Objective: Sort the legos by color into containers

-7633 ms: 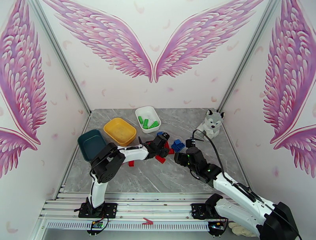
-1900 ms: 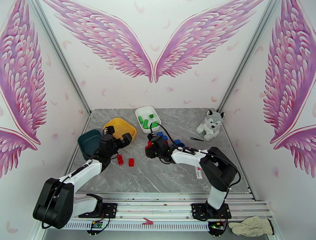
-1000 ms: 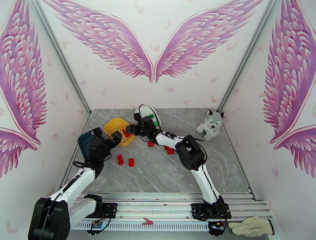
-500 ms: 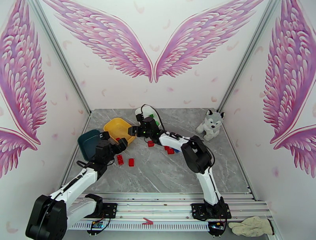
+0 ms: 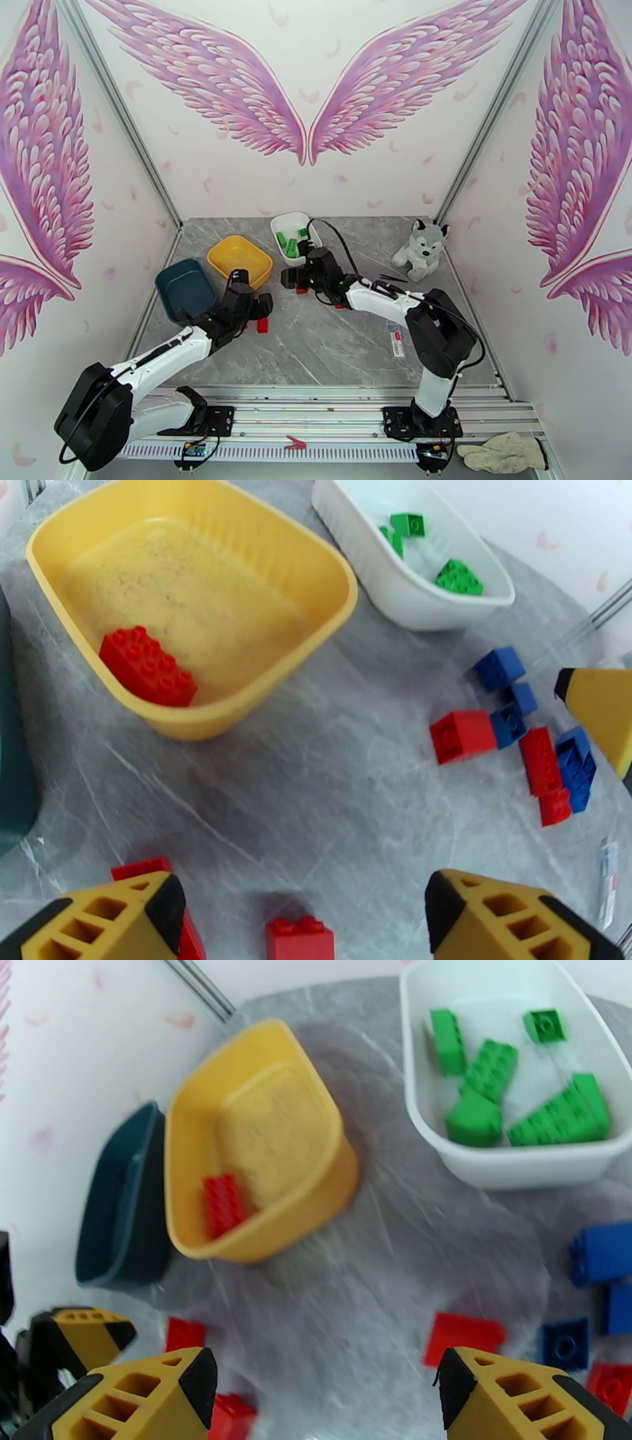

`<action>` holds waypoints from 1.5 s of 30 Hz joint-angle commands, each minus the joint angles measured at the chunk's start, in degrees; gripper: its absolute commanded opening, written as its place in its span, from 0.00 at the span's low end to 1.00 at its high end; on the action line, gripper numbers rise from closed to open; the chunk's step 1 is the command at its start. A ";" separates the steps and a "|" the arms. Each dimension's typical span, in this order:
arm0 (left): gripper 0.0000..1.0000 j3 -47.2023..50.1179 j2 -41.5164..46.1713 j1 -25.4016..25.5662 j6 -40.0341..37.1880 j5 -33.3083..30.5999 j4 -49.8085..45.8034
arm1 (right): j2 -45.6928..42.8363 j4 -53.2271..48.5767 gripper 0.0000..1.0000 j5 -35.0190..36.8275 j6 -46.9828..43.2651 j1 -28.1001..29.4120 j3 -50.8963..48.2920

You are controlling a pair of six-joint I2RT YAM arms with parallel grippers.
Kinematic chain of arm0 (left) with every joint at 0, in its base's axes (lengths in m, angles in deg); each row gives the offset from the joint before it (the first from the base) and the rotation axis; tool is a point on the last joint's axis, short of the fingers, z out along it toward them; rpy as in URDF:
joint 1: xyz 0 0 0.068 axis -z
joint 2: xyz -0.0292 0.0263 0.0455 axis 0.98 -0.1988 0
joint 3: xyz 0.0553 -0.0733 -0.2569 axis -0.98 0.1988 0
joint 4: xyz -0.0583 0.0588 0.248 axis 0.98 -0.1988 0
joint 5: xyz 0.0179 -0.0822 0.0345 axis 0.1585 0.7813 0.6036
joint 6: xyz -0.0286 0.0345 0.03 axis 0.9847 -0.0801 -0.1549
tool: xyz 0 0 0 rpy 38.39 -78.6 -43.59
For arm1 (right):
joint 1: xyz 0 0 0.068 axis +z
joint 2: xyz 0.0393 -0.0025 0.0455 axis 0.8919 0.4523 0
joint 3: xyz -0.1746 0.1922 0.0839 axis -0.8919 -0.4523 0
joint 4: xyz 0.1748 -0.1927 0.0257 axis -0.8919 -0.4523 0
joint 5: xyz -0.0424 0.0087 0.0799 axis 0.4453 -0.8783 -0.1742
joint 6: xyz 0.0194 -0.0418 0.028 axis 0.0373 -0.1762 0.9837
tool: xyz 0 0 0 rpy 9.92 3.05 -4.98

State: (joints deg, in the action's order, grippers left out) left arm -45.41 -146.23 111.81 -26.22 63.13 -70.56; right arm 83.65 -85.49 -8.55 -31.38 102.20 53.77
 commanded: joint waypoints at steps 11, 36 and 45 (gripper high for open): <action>0.72 -1.53 -8.45 5.82 3.10 -3.41 -4.01 | -7.48 0.33 0.81 4.27 0.61 0.72 -14.62; 0.37 -2.48 -13.84 8.76 4.87 -6.03 -3.72 | -9.55 0.31 0.74 4.09 0.09 3.02 -15.42; 0.25 -2.85 -9.78 7.54 3.44 -5.62 -2.72 | -8.70 4.45 0.73 -2.70 0.43 3.62 -15.94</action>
State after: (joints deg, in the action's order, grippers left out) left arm -46.21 -158.01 120.09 -21.80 58.00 -73.66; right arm 75.54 -84.37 -7.17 -31.14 105.28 38.58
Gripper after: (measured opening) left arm 0.332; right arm 0.727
